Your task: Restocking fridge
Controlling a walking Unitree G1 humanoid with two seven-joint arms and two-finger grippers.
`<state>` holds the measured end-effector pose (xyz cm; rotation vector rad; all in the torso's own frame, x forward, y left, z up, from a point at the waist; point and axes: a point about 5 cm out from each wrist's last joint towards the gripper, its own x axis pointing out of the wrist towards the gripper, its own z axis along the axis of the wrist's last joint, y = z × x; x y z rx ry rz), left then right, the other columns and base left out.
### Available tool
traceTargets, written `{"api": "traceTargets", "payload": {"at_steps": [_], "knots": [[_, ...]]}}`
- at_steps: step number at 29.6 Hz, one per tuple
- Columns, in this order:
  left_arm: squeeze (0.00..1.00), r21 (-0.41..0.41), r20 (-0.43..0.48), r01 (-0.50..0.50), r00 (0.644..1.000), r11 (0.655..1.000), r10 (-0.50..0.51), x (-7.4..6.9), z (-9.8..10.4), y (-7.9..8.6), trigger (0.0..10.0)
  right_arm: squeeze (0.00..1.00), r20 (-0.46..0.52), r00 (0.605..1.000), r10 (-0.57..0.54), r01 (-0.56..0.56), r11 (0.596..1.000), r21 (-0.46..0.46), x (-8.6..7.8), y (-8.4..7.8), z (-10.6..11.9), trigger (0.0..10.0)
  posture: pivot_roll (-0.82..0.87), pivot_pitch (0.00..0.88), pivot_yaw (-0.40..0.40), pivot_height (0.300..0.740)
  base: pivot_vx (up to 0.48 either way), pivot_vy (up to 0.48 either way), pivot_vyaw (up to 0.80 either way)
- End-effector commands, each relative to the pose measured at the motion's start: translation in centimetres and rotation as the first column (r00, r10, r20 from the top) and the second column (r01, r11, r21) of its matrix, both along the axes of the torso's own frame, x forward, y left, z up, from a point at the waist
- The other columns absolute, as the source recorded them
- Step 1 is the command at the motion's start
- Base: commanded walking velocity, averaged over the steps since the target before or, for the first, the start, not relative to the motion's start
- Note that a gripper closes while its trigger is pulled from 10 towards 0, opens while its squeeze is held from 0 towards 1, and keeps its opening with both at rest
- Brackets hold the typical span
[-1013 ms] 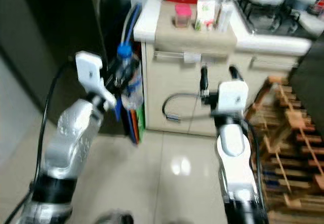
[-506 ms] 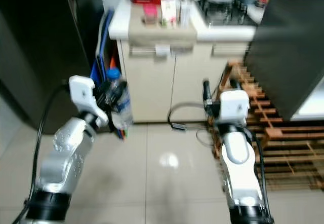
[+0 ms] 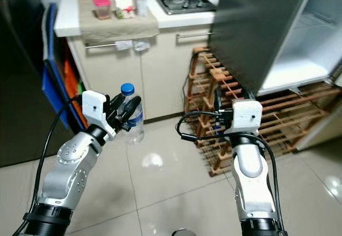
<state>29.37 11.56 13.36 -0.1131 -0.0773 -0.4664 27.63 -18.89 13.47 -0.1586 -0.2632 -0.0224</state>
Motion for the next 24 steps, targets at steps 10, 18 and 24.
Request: {"api": "traceTargets", "payload": {"at_steps": [10,18,24], "knots": [[0.0,-0.065,0.112,0.098,0.99,0.993,-0.09,-0.7,2.0,-0.7,10.0,0.0,0.008,1.0,-0.009,0.009,1.0,0.013,0.2,-0.3,0.3,10.0,-0.07,0.0,0.001,0.74,0.0,-0.437,-0.75],[0.0,-0.097,0.041,-0.025,0.999,0.995,0.029,-0.4,0.9,1.2,10.0,0.0,0.013,1.0,-0.021,0.021,1.0,0.016,-0.1,-0.8,0.4,10.0,-0.07,0.0,-0.006,0.74,0.03,-0.333,-0.75],[0.0,-0.001,-0.02,-0.199,0.98,0.98,0.199,-0.4,-0.6,3.0,10.0,0.0,-0.038,0.997,-0.061,0.062,0.998,0.033,-1.2,-1.8,-0.9,10.0,-0.07,0.0,-0.007,0.74,0.0,0.0,-0.75]]}}
